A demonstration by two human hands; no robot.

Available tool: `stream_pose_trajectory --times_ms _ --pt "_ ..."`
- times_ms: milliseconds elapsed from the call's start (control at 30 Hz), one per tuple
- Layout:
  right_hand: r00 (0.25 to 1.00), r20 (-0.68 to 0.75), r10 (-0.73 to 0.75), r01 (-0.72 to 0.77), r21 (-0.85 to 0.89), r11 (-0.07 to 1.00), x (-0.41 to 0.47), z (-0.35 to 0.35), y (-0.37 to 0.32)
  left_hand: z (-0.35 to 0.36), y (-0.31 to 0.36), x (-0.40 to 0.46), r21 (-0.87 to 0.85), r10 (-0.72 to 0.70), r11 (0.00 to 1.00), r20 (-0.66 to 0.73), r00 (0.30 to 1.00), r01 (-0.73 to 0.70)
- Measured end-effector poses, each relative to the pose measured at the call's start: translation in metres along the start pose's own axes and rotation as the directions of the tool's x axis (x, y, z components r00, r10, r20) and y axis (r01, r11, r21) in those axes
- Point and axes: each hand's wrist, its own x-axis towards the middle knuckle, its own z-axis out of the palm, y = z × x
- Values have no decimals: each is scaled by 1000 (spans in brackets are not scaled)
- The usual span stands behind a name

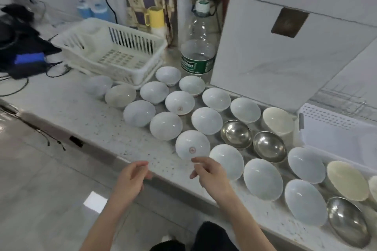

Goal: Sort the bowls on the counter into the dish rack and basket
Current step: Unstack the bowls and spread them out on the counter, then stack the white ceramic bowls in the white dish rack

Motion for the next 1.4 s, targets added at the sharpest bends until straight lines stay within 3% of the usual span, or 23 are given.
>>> stream_pose_trajectory --times_ms 100,367,600,900,1200,1400 --pt "993 105 60 -64 30 998 16 46 -25 -44 -3 15 -50 -29 998 -56 998 26" --pt "914 333 231 -278 102 955 76 157 -73 -140 15 123 13 7 1000 -126 992 -5" --pt "849 375 371 -508 387 770 152 250 -120 -197 28 221 33 -95 994 -182 979 103" --pt "811 265 522 -544 668 507 197 300 -144 -228 65 298 80 -237 968 -20 971 238" --pt "823 37 567 -348 821 452 231 321 -166 -233 66 352 29 -274 962 126 954 272" --pt "707 -227 670 -177 860 478 242 347 -179 -246 66 383 67 -279 960 338 899 273"
